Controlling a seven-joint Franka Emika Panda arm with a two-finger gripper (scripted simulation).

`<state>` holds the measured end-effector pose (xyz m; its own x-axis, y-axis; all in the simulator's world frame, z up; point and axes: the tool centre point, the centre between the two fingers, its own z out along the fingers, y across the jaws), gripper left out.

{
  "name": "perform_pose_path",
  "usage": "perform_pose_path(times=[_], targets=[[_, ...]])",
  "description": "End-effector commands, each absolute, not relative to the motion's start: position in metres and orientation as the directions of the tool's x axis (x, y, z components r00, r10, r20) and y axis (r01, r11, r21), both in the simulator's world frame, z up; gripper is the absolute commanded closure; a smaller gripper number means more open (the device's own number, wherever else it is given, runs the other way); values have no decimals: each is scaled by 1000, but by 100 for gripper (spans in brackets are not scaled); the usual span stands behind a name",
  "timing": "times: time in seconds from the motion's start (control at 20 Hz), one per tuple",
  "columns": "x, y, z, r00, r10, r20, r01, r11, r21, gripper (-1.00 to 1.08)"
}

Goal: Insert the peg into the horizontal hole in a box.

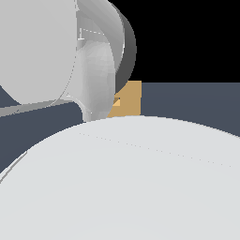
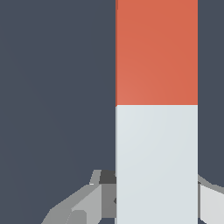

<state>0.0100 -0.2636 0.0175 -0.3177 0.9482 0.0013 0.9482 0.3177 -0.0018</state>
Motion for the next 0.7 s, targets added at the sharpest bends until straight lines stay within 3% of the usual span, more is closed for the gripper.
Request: perform_pose_path(times=[0.0, 0.65], targets=[[9, -259, 19, -313, 950, 1, 950, 313, 0, 108], [-17, -197, 36, -222, 975, 1, 975, 222, 0, 108]])
